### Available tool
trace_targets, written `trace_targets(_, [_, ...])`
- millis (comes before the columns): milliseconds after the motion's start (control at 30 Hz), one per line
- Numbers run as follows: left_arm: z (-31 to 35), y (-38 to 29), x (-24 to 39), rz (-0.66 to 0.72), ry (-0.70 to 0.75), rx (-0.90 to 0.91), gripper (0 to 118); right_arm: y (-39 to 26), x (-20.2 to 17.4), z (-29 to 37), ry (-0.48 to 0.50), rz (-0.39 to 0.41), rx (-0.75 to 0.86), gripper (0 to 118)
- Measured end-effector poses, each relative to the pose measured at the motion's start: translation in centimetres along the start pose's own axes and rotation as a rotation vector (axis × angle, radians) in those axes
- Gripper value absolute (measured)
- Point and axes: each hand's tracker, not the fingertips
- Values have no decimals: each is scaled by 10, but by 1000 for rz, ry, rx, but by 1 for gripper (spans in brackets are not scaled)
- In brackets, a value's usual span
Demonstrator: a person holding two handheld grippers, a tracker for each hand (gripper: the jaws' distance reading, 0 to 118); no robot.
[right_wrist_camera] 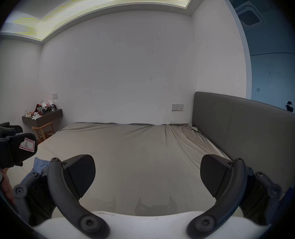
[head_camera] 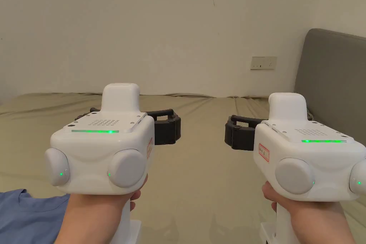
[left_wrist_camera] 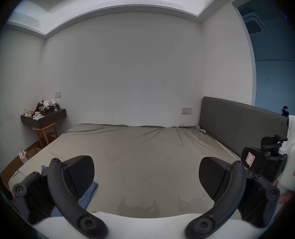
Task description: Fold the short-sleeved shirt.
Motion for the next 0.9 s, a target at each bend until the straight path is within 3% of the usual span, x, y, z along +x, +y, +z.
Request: trace_targets(900, [2, 2, -10, 34, -14, -16, 118, 2, -1, 2, 25, -10, 6, 118])
